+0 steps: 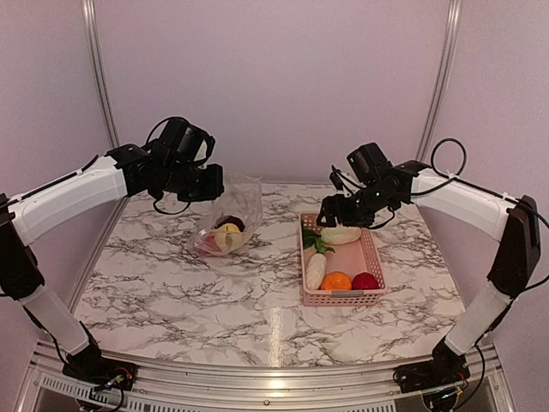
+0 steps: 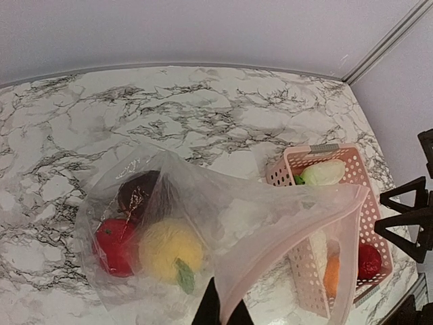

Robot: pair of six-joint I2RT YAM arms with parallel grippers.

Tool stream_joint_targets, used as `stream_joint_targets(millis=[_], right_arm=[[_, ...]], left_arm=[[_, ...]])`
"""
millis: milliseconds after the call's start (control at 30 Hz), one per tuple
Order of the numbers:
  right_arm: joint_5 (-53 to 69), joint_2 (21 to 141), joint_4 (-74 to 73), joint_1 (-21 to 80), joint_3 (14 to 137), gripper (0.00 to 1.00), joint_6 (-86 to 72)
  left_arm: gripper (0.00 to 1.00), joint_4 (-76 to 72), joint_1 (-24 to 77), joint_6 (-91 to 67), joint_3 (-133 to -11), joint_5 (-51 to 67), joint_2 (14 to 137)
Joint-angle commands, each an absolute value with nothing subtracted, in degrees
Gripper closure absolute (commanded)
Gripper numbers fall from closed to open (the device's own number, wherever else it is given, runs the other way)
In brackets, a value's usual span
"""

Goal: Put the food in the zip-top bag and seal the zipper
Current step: Pick up the fake vegetable from the bin.

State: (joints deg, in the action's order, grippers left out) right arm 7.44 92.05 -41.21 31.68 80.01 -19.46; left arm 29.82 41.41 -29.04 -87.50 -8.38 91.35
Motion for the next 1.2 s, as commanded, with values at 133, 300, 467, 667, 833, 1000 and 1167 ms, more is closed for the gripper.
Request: stream_joint_targets(millis=[133,300,467,667,833,1000,1167], right_arm=[[13.4,95.8,-44.0,31.3,79.0,0.21,-19.0],[15.2,97.9,-44.2,31.3,78.4,0.22,-20.1],[16.8,100.8,-44.0,31.3,78.3,0.23,-21.4],[15.7,103.1,-43.3,31.2,77.9,0.24,-25.0],[17.1,104.9,-41.5,31.2,77.5,0.24,-28.5],[18.4,106.6,-39.9,31.3,77.3,0.26,-31.1],[18.5,108.2,-38.6,31.3,77.7,0.26,-32.2]], left_arm=[[1.00,32.0,41.3,-27.0,-89.8,-8.5,93.2],[1.00,31.7,41.3,-27.3,-89.5,-8.2,93.6],[1.00,31.6,41.3,-27.3,-89.9,-7.8,94.2],[1.00,32.0,41.2,-27.2,-89.9,-7.5,94.0],[1.00,32.1,41.2,-27.0,-89.1,-7.4,93.6],[1.00,32.1,41.2,-26.8,-88.6,-7.2,93.0],[1.00,31.7,41.2,-26.9,-87.5,-7.3,92.3]])
